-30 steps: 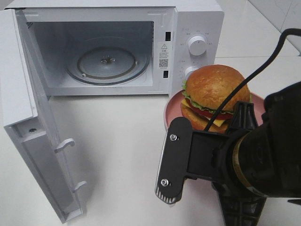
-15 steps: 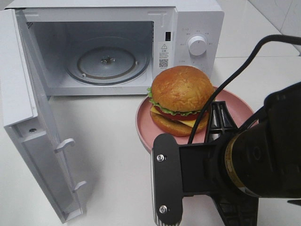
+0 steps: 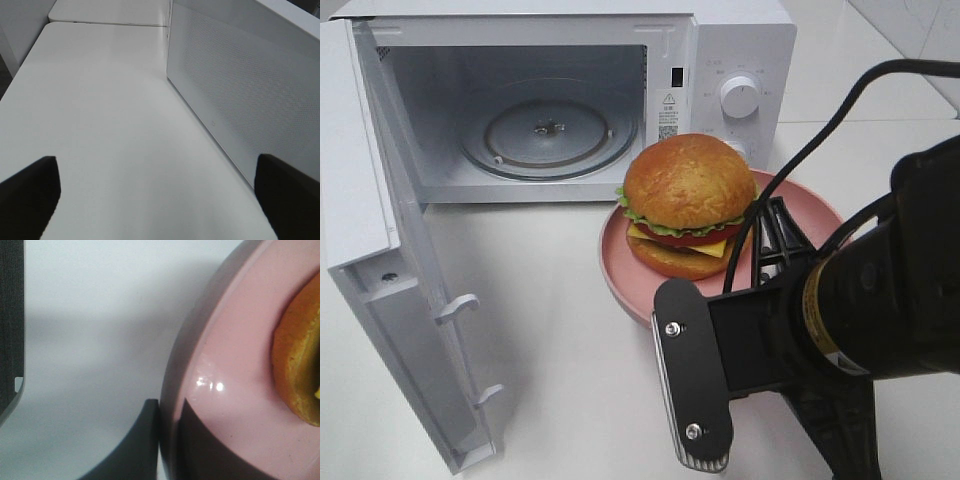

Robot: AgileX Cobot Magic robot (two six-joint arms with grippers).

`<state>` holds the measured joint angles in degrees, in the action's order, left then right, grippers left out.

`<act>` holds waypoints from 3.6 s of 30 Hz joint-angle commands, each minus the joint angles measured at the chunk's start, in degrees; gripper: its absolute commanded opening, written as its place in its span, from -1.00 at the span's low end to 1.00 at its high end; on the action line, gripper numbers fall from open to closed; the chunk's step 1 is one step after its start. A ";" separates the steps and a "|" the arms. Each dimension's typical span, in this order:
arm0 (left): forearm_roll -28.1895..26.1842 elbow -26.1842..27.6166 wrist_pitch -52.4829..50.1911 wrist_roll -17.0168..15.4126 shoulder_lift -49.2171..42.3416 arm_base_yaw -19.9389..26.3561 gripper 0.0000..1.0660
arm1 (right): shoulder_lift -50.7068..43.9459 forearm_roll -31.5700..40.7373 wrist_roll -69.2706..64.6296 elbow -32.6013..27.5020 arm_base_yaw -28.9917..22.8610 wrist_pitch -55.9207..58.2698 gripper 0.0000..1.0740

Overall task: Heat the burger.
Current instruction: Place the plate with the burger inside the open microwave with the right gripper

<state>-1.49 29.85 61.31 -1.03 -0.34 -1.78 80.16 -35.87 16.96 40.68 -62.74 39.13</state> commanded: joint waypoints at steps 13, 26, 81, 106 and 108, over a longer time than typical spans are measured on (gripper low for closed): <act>-0.17 -0.11 -0.06 0.06 -0.17 0.23 0.84 | -0.80 4.76 24.47 0.00 8.82 -10.49 -1.00; -0.17 -0.11 -0.06 0.06 -0.17 0.23 0.84 | -0.80 13.58 40.16 0.00 13.35 -18.96 -1.00; -0.17 -0.11 -0.06 0.06 -0.17 0.23 0.84 | 8.14 37.07 73.74 7.68 19.42 -22.52 -1.00; -0.17 -0.11 -0.06 0.06 -0.17 0.23 0.84 | 21.20 38.10 70.47 23.84 20.80 -15.64 -1.00; -0.17 -0.11 -0.06 0.06 -0.17 0.23 0.84 | 22.29 38.10 70.13 25.32 20.80 -15.64 -1.00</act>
<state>-1.49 29.85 61.31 -1.03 -0.34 -1.78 103.02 1.95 87.83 64.86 -42.06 26.18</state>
